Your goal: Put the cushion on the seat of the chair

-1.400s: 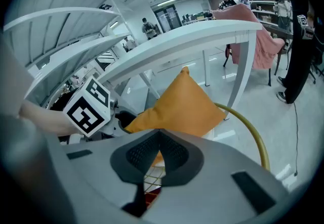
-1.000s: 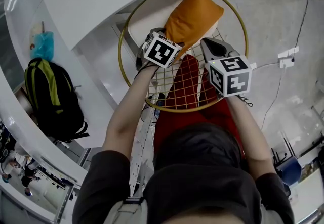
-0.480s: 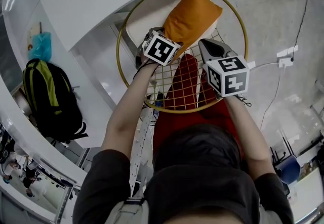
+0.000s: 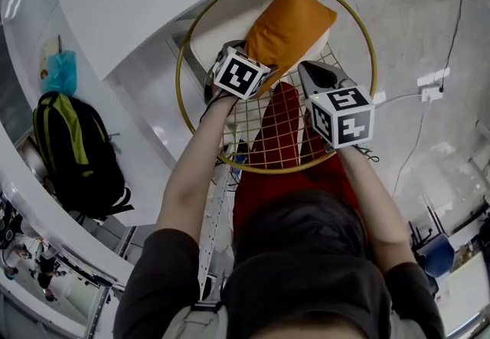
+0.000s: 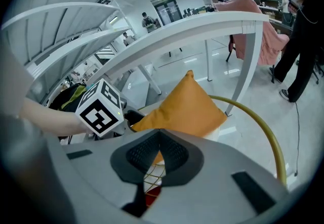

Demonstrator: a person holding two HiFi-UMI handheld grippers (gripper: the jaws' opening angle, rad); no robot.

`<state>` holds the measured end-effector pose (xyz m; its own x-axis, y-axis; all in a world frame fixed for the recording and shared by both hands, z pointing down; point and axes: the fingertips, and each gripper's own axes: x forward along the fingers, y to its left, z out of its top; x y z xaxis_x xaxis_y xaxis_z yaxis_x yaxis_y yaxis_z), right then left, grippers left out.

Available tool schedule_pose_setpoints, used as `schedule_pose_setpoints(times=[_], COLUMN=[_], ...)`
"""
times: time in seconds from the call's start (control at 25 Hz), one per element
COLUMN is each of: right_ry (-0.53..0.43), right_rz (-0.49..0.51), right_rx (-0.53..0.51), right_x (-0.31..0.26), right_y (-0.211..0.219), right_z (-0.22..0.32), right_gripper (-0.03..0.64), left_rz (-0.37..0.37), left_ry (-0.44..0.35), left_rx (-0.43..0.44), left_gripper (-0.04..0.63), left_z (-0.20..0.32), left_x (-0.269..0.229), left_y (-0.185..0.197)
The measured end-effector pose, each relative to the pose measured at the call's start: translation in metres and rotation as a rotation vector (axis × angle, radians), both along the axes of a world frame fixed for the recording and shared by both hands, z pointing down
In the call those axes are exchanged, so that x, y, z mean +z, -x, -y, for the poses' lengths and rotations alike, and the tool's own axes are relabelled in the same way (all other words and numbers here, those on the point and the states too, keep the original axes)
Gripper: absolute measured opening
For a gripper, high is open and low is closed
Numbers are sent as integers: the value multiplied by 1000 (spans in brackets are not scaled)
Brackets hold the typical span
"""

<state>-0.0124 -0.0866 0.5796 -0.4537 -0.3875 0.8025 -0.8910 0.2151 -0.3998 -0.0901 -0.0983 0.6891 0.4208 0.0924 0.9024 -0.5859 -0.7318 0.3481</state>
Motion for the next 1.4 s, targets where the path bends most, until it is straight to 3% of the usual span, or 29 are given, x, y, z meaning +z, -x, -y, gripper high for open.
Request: schedule_pose_setpoints(times=[0.52,0.92,1.2,1.4], right_ry=[4,2,2,-30], right_rz=[-4,-5,-13,-9], right_rx=[-8,-26,-33,-40], right_x=[-1,-7,-6,-7], right_y=[8,18,18,20], right_z=[3,4,4,4], right_gripper=[17,17,17,17], left_rz=[-32,-89,-122,-210], left_ry=[-86,-116,-142,-163], left_rx=[-22,-163,-214,-288], left_gripper=[440,440,439,437], left_z=[7,33,40,49], left_x=[-8,-25,-34,-56], left_y=[6,17,16,12])
